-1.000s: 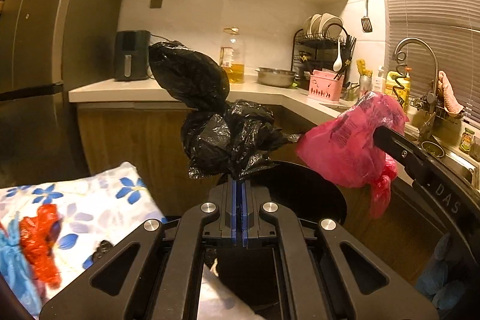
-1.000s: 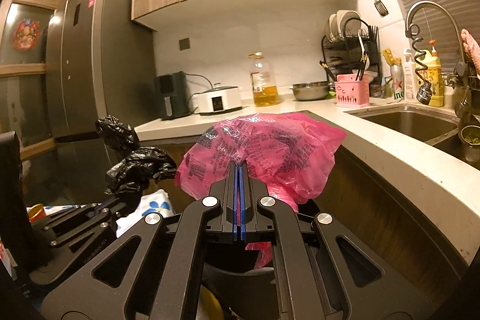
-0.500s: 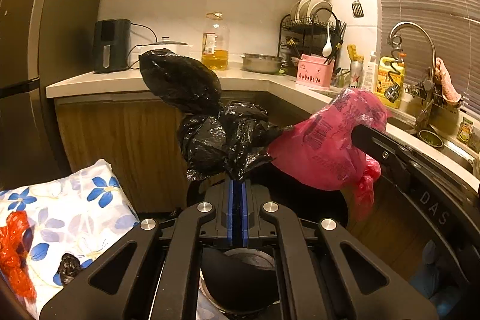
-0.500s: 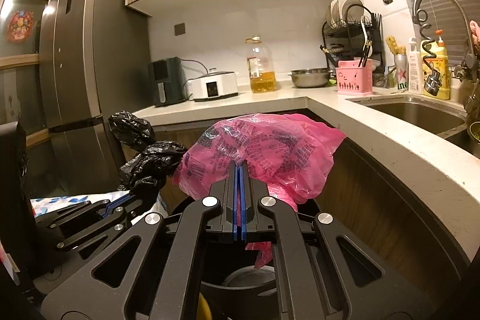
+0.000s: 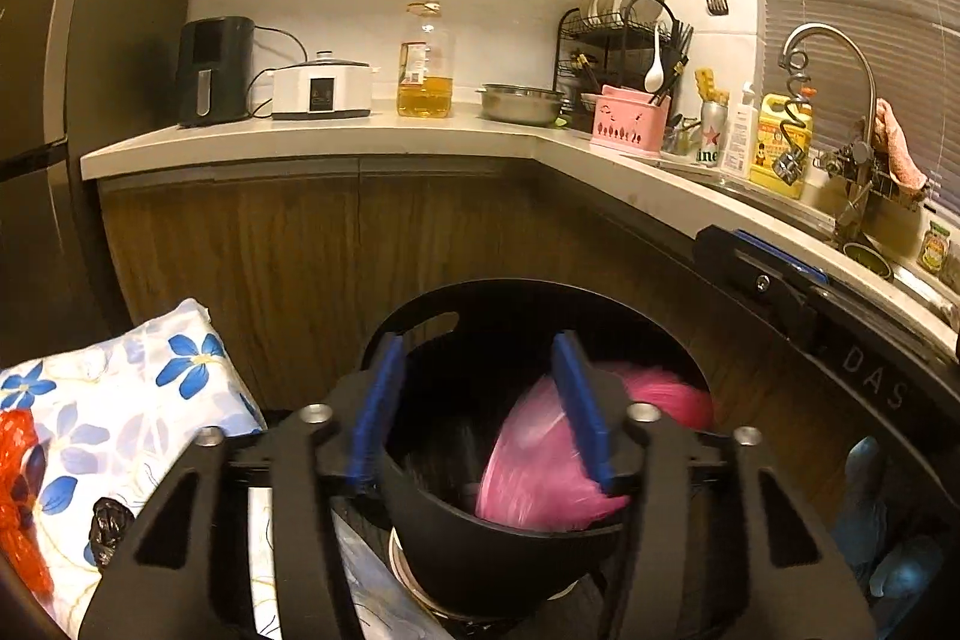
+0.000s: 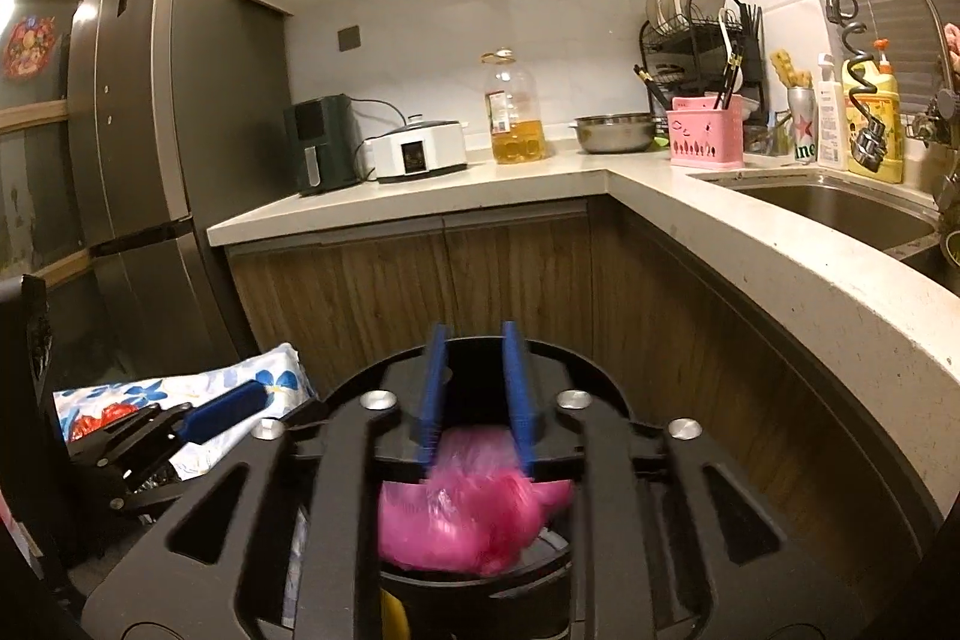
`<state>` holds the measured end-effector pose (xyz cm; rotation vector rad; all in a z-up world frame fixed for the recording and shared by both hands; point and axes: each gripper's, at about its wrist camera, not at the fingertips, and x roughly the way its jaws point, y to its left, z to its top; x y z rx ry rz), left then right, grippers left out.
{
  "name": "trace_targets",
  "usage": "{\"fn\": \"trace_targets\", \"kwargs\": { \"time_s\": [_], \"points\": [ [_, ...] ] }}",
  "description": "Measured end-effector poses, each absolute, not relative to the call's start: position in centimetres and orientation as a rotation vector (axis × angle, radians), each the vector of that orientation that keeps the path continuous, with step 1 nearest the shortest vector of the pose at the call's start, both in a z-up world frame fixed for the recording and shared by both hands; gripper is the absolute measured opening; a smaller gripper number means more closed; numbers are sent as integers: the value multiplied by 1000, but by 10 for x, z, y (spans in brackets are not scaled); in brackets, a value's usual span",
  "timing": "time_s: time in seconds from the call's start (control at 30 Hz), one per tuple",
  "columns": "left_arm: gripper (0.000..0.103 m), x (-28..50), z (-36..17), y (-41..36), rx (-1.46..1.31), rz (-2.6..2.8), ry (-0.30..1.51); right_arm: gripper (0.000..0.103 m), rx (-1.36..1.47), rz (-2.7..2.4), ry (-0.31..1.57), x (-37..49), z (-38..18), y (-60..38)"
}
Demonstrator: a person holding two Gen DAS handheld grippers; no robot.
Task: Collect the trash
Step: 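Carry both bags over the black bin and open both tools to drop them, then move both tools back toward the table over the remaining trash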
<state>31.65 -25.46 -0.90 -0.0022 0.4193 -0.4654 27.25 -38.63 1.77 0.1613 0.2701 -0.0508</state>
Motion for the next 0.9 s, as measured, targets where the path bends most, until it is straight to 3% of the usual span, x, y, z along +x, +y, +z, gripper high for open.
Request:
{"fn": "trace_targets", "kwargs": {
  "time_s": [0.1, 0.37, 0.47, 0.9],
  "points": [
    [67, 317, -9, -245, -28, -444, 425, 40, 169, -62, 267, 270, 18, -389],
    [83, 301, -5, -210, -76, -370, 425, 72, 177, -74, 264, 251, 17, -383],
    [86, 287, -2, -195, -83, -328, 417, 77, 182, -70, 270, 240, 16, -376],
    [95, 221, -4, -122, -97, -113, 400, 80, 123, -39, 271, 190, 8, -317]
  ]
}}
